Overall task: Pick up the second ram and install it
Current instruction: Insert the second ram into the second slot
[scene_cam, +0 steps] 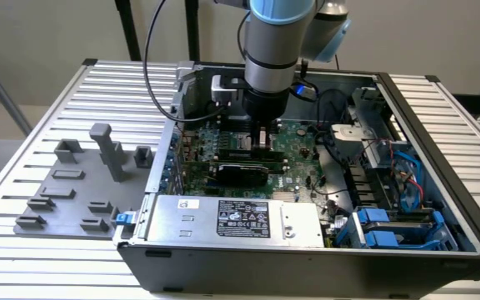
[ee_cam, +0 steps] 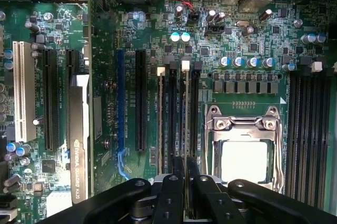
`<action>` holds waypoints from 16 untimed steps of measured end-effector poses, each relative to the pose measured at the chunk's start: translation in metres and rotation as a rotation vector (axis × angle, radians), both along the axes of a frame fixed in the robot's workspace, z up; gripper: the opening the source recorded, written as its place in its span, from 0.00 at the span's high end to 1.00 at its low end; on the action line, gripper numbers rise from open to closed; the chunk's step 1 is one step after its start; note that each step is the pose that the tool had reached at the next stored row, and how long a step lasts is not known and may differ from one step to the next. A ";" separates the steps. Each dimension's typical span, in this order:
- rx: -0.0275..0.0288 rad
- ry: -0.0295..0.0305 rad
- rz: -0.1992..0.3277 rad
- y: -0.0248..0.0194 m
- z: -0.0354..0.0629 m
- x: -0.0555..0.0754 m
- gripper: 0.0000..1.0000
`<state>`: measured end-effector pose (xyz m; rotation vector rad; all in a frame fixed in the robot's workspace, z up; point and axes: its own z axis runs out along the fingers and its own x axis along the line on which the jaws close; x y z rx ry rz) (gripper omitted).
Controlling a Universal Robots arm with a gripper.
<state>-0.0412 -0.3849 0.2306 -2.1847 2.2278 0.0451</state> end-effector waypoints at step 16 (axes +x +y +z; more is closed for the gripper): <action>0.0011 0.0000 0.001 0.0007 -0.0025 0.000 0.86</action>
